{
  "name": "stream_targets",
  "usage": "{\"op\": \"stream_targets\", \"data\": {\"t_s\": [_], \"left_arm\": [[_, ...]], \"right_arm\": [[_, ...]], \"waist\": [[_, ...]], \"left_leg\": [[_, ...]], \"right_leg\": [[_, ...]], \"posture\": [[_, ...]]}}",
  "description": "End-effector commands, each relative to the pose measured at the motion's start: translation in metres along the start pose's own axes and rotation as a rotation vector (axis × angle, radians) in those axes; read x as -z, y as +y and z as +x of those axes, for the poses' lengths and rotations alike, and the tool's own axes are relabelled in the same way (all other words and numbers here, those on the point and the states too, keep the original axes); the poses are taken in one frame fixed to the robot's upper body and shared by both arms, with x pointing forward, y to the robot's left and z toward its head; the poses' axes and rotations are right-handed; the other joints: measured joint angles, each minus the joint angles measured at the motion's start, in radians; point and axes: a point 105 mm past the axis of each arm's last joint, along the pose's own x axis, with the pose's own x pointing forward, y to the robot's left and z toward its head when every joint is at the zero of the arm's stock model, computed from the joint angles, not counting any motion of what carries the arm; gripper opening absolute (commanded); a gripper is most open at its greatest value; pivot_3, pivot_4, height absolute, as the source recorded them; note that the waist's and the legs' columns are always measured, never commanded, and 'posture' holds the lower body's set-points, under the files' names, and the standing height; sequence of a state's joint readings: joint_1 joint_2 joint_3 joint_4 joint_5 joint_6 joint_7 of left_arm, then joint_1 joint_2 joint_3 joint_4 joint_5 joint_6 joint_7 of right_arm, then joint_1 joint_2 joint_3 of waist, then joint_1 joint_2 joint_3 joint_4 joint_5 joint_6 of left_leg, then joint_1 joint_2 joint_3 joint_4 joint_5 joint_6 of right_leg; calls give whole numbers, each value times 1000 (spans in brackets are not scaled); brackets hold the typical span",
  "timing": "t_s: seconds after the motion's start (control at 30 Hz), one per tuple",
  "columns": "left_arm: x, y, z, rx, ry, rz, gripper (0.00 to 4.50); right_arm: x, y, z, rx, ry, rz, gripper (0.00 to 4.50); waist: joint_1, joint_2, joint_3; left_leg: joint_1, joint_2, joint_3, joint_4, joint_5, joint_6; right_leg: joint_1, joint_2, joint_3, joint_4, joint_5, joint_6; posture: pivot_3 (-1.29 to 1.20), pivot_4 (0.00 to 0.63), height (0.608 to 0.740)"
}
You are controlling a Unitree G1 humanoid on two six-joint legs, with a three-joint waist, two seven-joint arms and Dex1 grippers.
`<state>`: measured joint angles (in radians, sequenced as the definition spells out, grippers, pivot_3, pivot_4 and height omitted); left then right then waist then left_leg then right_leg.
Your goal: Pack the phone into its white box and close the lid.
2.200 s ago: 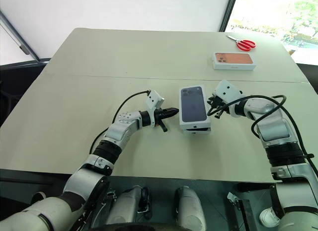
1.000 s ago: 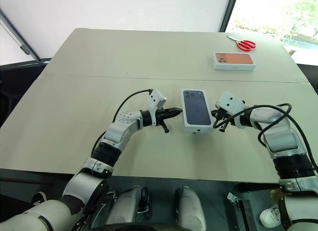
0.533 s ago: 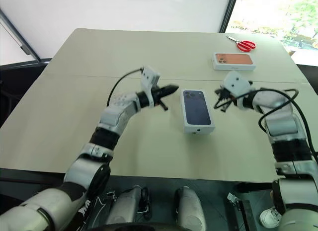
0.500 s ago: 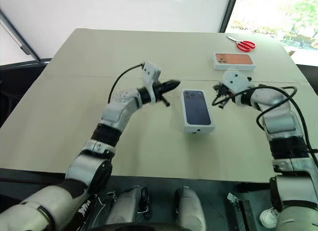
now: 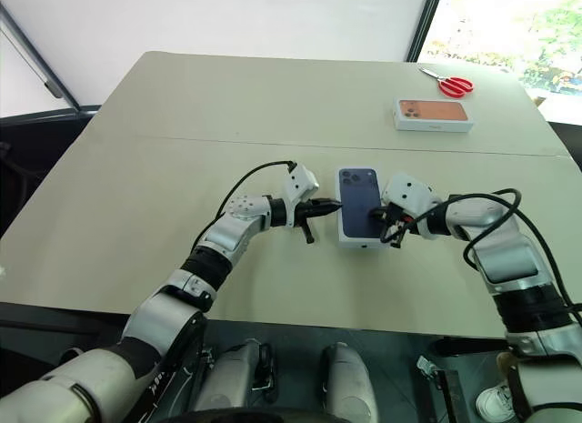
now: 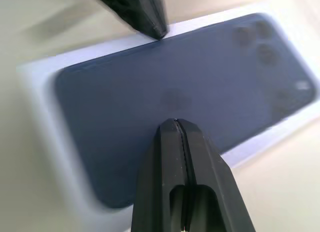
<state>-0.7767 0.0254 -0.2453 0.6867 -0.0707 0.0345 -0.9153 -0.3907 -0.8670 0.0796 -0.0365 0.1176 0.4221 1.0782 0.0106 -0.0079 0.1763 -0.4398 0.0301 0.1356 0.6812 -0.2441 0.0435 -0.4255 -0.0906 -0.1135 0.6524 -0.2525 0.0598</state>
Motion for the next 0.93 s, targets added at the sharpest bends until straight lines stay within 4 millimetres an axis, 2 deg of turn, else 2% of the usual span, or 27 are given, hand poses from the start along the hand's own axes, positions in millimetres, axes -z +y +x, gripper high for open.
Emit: {"op": "stream_targets", "data": {"t_s": [0.03,0.13,0.17,0.23,0.3,0.4,0.47,0.5,0.7,0.77,0.83,0.93], "left_arm": [[3,-9,-14,72,14,4,0],[-1,13,-29,-30,6,-50,0],[-6,23,-36,-79,-8,-60,532],[-16,37,-53,-140,-34,-49,1250],[-26,49,-74,-202,-54,-13,2205],[-44,62,-115,-266,-86,18,3850],[-44,67,-140,-301,-51,45,4497],[-44,67,-154,-314,-34,63,4500],[-24,59,-230,-413,66,59,4500],[-16,53,-248,-447,99,62,4500],[-15,45,-265,-487,100,66,4500],[-18,37,-276,-517,101,74,4500]], "right_arm": [[6,15,-7,-91,32,35,3],[-7,-8,-10,7,-76,139,3],[-15,-20,-12,52,-140,203,243],[-22,-32,-17,107,-186,201,821],[-27,-37,-20,128,-217,190,1772],[-35,-39,-26,125,-276,199,3477],[-37,-42,-32,132,-295,205,4318],[-37,-44,-35,131,-300,208,4463],[-33,-43,-58,122,-314,132,4463],[-28,-42,-62,129,-316,130,4463],[-13,-38,-61,127,-286,149,4463],[-4,-38,-61,130,-279,169,4463]], "waist": [[0,0,0],[-1,0,0],[-3,-1,0],[-4,0,0],[-4,0,0],[-4,0,0],[-3,0,0],[-3,0,0],[-6,1,0],[-4,1,0],[-5,1,0],[-3,1,0]], "left_leg": [[0,0,0,0,0,0],[0,0,0,0,-1,2],[0,0,0,0,-3,5],[-1,0,0,1,-3,5],[-2,0,0,1,0,0],[-2,0,0,1,0,0],[-2,0,0,1,0,0],[-2,0,0,1,0,0],[-2,0,0,1,0,0],[-2,0,0,0,0,0],[-2,0,0,0,0,0],[-2,0,0,0,-1,0]], "right_leg": [[0,0,0,0,0,0],[0,0,0,0,0,0],[0,0,0,0,0,0],[-1,0,0,1,0,-1],[-2,0,0,2,0,-1],[-2,0,0,2,0,-1],[-2,0,0,2,0,0],[-2,0,0,2,0,0],[-2,0,0,2,0,0],[-2,-1,0,1,0,0],[-2,-1,0,1,0,0],[-2,-3,0,1,0,-1]], "posture": [[0,150,738],[0,150,738],[0,150,738],[0,150,738],[0,150,738],[0,150,738],[0,150,738],[0,150,738],[0,150,738],[0,150,738],[0,150,738],[0,150,738]]}}
